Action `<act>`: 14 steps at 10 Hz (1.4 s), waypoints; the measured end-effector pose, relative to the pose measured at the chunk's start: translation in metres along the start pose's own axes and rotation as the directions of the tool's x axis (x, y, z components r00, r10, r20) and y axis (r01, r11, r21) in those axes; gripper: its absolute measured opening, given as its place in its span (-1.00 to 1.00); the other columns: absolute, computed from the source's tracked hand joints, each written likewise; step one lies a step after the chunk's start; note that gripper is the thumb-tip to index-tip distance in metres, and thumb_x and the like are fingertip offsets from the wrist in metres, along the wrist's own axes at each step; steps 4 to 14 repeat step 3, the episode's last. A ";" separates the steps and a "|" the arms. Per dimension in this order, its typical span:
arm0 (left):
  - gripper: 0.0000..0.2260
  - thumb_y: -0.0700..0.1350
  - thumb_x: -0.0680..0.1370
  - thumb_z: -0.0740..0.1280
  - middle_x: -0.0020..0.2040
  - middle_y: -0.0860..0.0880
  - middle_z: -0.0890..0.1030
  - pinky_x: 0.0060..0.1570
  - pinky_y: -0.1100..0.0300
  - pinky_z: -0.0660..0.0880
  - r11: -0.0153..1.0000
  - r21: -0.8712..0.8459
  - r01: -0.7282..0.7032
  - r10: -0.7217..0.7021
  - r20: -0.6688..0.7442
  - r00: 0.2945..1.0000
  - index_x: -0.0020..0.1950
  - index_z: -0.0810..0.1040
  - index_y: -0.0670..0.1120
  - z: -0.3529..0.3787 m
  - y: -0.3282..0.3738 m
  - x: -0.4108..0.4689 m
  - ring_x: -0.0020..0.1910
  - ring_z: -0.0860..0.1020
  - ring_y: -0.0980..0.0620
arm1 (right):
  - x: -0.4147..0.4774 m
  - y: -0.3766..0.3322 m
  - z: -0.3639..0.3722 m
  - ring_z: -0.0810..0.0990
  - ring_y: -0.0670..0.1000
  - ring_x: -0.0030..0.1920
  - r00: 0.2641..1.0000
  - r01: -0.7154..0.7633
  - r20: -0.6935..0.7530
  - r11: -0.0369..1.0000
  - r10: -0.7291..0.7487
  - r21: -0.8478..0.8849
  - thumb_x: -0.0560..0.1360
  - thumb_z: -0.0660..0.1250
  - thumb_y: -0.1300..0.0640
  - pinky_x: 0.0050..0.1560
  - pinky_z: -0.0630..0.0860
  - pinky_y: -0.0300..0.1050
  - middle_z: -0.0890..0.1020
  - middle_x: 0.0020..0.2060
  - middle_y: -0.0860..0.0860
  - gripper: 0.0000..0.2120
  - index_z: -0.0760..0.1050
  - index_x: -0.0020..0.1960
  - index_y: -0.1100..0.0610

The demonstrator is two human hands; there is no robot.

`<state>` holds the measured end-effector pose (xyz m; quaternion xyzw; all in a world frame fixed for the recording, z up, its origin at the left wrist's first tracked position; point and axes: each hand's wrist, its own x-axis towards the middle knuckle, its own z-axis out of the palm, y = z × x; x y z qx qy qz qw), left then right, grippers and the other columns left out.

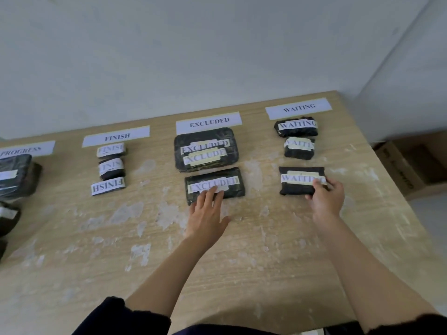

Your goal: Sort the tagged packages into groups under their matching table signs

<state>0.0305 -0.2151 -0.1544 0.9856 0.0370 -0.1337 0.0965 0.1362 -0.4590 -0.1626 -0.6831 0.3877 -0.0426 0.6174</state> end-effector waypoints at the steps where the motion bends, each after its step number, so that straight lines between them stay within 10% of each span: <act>1: -0.39 0.18 0.58 0.15 0.57 -0.03 0.04 0.42 -0.06 0.18 1.000 0.008 0.004 -0.004 0.002 1.000 0.55 0.05 -0.01 0.000 0.000 0.002 0.53 0.05 -0.09 | 0.017 -0.004 -0.001 0.58 0.14 0.08 0.995 0.075 -0.054 0.990 -0.082 -0.119 0.53 0.34 0.14 0.07 0.56 -0.01 0.54 0.17 0.12 -0.71 0.43 0.22 0.17; 3: -0.40 0.18 0.59 0.12 0.58 -0.03 0.04 0.43 -0.05 0.19 0.998 0.064 -0.027 0.025 0.018 1.000 0.56 0.03 -0.01 -0.004 -0.001 0.000 0.53 0.05 -0.09 | 0.002 -0.010 0.002 0.27 0.24 0.35 0.929 0.276 -0.073 0.810 -0.363 -0.517 0.50 0.34 0.10 0.19 0.36 0.15 0.35 0.35 0.21 -0.61 0.40 0.28 0.19; 14: -0.40 0.18 0.59 0.12 0.58 -0.03 0.04 0.43 -0.05 0.19 0.998 0.064 -0.027 0.025 0.018 1.000 0.56 0.03 -0.01 -0.004 -0.001 0.000 0.53 0.05 -0.09 | 0.002 -0.010 0.002 0.27 0.24 0.35 0.929 0.276 -0.073 0.810 -0.363 -0.517 0.50 0.34 0.10 0.19 0.36 0.15 0.35 0.35 0.21 -0.61 0.40 0.28 0.19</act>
